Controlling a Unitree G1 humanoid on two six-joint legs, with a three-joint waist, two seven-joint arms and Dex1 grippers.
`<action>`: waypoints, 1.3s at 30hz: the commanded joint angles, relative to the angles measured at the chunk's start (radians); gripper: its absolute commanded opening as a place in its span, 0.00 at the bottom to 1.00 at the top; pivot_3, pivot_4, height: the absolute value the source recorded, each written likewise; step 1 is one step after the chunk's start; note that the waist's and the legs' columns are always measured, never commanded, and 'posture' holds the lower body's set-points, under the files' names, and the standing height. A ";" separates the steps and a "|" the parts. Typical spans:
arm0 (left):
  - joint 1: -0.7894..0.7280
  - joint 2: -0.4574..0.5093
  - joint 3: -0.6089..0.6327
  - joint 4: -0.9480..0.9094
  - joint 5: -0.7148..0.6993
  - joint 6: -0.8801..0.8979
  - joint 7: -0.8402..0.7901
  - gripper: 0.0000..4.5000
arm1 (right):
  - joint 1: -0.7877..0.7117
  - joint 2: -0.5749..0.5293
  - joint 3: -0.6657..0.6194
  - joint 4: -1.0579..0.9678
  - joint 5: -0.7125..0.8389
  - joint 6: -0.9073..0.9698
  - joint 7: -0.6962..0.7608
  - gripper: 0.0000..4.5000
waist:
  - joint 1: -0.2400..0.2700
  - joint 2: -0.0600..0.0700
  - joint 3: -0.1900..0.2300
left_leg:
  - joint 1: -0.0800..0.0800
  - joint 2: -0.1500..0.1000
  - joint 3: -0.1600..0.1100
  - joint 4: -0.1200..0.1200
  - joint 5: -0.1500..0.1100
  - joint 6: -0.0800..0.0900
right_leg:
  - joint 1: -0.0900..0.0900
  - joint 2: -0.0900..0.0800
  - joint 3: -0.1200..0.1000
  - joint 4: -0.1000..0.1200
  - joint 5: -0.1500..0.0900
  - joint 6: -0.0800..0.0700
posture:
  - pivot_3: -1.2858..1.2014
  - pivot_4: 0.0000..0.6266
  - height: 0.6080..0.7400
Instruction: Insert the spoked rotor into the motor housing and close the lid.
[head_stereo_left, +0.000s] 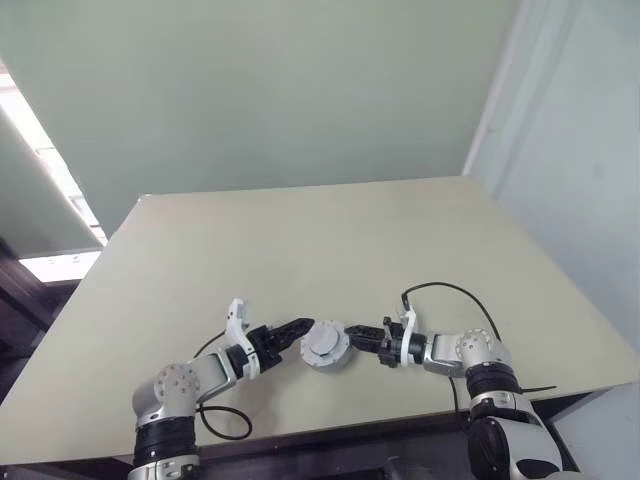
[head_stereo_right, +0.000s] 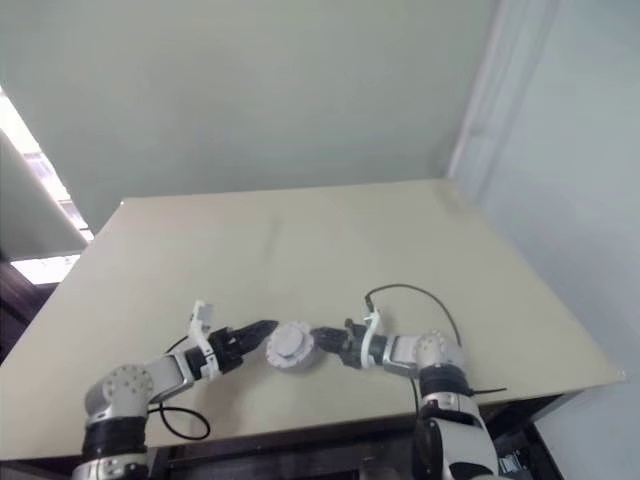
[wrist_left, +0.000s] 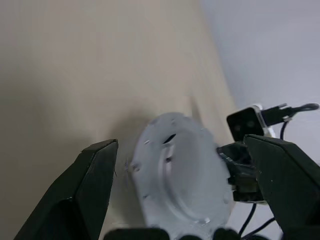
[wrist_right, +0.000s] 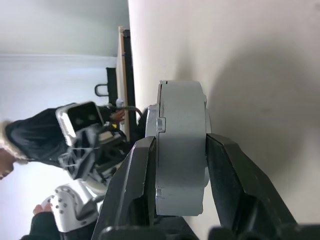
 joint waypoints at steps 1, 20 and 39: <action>0.007 0.018 0.050 0.000 -0.049 0.022 0.005 0.99 | -0.044 0.012 -0.051 -0.046 0.075 -0.008 -0.005 0.28 | 0.001 0.000 0.000 | 0.000 0.000 0.000 0.000 0.000 0.000 | 0.000 0.000 0.000 0.000 0.000 0.000 | 0.52 0.00 1.00; 0.020 -0.164 0.073 0.036 -0.167 0.046 0.083 0.99 | -0.059 0.035 -0.064 -0.072 0.111 0.006 -0.042 0.28 | 0.001 0.000 0.000 | 0.000 0.000 0.000 0.001 0.000 0.000 | 0.000 0.000 0.000 0.000 0.000 0.000 | 0.52 0.00 1.00; -0.014 -0.236 0.121 0.121 -0.243 -0.013 0.166 0.57 | -0.033 0.020 -0.032 -0.130 0.113 0.027 -0.034 0.28 | 0.001 0.000 0.000 | -0.001 0.000 0.000 0.002 0.000 0.000 | 0.000 0.000 0.000 0.001 0.000 0.000 | 0.52 0.00 1.00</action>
